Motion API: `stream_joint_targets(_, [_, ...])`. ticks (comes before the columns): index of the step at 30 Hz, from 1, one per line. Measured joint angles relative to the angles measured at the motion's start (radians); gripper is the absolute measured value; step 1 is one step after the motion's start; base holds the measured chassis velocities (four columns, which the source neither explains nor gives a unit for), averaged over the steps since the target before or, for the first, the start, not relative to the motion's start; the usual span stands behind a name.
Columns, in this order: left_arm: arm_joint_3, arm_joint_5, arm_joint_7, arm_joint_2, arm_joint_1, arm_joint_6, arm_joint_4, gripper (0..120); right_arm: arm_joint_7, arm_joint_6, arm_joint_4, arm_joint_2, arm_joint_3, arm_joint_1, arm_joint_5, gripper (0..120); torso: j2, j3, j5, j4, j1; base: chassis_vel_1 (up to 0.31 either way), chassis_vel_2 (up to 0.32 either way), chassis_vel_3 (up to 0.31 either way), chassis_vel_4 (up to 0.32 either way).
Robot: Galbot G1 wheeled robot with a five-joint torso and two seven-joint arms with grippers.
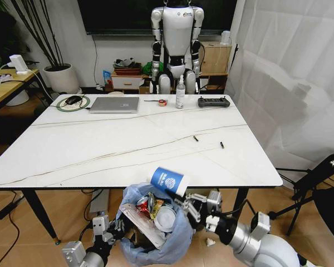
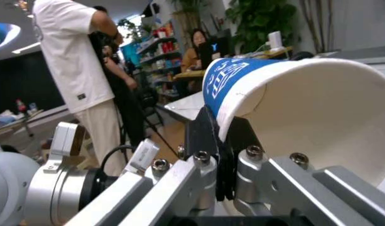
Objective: Pick up the trash bin and place the trash from the table into it.
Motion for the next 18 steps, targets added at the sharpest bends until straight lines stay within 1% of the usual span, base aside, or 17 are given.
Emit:
stream_joint_targets(4, [-0.004,0.003,-0.001,-0.002,0.006,0.002,-0.008,0,0.000,-0.007,-0.053,0.023,-0.087,0.080,-0.003,0,0.000,0.000,0.0000,0.0002,0.000,0.000,0.000,0.000,0.000])
stream_joint_targets(10, [-0.009,0.000,-0.002,0.002,0.007,0.003,-0.019,0,0.011,-0.017,-0.086,0.028,-0.100,0.077,-0.062,0,0.000,0.000,0.0000,-0.0002,0.000,0.000,0.000,0.000,0.000])
stream_joint_targets(12, [-0.010,-0.006,-0.003,0.006,0.006,0.004,-0.023,0,0.018,-0.017,-0.092,0.025,-0.096,0.062,-0.089,5,0.000,0.000,-0.0001,-0.0003,0.000,0.000,0.000,0.000,0.000])
stream_joint_targets(13, [-0.010,-0.006,-0.003,0.006,0.006,0.004,-0.023,0,0.018,-0.017,-0.092,0.025,-0.096,0.062,-0.089,5,0.000,0.000,-0.0001,-0.0003,0.000,0.000,0.000,0.000,0.000])
stream_joint_targets(17, [-0.012,-0.013,-0.005,0.013,-0.001,0.006,-0.021,0,0.025,-0.017,-0.093,0.022,-0.077,0.038,-0.111,23,0.000,0.000,0.0000,-0.0002,0.000,0.000,0.000,0.000,0.000])
stream_joint_targets(18, [-0.012,-0.013,-0.006,0.013,-0.002,0.006,-0.021,0,0.025,-0.017,-0.093,0.021,-0.074,0.035,-0.113,26,0.000,0.000,-0.0001,-0.0002,0.000,0.000,0.000,0.000,0.000])
